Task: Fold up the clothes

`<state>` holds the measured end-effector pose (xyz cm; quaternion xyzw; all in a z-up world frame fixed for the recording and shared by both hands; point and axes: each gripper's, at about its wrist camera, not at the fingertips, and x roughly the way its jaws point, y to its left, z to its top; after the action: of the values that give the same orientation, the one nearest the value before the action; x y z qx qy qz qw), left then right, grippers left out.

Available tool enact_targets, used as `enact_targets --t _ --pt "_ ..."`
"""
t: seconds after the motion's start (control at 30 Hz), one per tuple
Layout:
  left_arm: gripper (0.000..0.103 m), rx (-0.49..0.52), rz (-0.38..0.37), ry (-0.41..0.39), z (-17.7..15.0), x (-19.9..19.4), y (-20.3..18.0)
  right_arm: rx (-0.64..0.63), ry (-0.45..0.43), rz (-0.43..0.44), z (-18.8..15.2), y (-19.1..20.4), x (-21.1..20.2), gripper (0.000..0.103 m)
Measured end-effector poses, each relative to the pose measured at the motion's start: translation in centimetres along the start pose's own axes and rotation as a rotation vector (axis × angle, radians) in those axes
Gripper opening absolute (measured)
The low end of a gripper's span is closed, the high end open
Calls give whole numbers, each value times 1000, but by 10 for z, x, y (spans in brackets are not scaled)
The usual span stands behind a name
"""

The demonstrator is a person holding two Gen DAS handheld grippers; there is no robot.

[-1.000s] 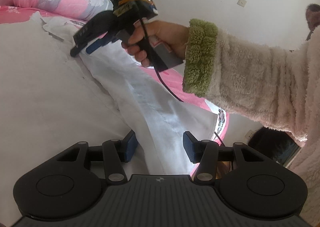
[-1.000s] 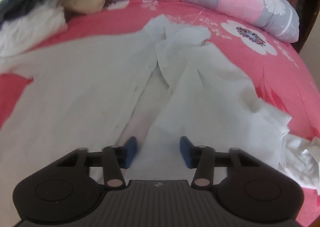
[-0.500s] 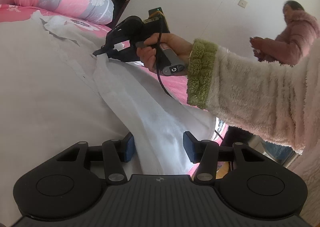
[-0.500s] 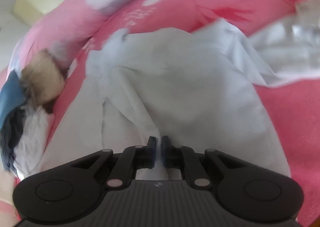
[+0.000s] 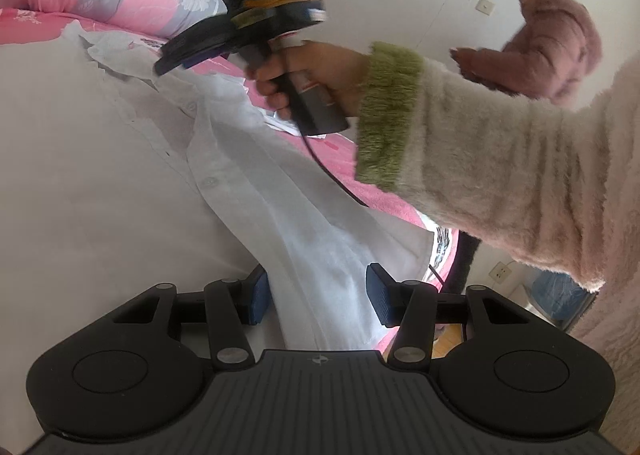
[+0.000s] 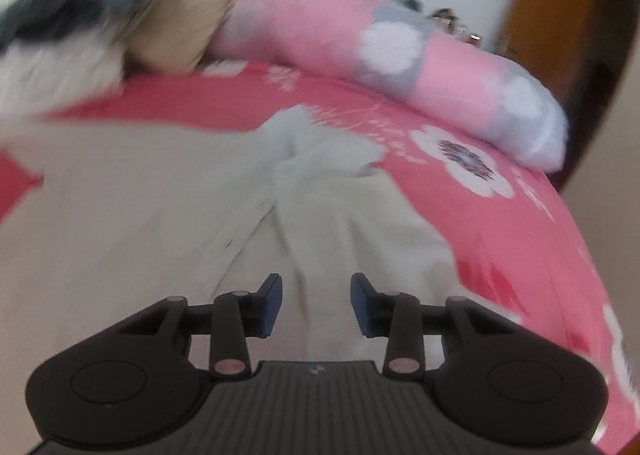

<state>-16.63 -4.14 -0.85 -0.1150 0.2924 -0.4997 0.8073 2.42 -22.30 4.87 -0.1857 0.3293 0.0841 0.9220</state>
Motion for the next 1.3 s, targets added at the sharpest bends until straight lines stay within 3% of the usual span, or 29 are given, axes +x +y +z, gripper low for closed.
enact_targets --t 0.17,0.3,0.4,0.63,0.77,0.87,0.97,1.0,1.03,1.1,1.2,1.3 --pt "50 5 -2 1 5 3 4 -28 69 -38 -2 5 38 24" --pt "50 5 -5 1 8 4 6 67 74 -4 -3 -9 46 7" --pt "50 6 -7 0 10 5 6 207 43 66 2 -25 40 4" --pt "50 8 -12 -1 12 6 9 542 4 348 18 -59 30 4" --pt "50 10 -15 -1 17 9 11 500 71 395 23 -42 46 4" --pt "50 13 -16 -2 20 11 12 414 131 371 23 -22 63 4" --pt "50 18 -17 -3 24 13 13 340 137 330 22 -5 68 6" --pt "50 18 -18 -6 26 14 14 342 133 331 23 -5 66 10" --pt "50 17 -19 -10 28 15 16 349 127 332 23 -7 63 20" --pt "50 17 -22 -21 30 15 17 392 105 333 24 -16 47 31" --pt "50 63 -21 -37 29 14 10 407 64 315 21 -31 6 31" --pt "50 111 -20 -53 27 13 3 294 59 258 11 -20 -45 31"
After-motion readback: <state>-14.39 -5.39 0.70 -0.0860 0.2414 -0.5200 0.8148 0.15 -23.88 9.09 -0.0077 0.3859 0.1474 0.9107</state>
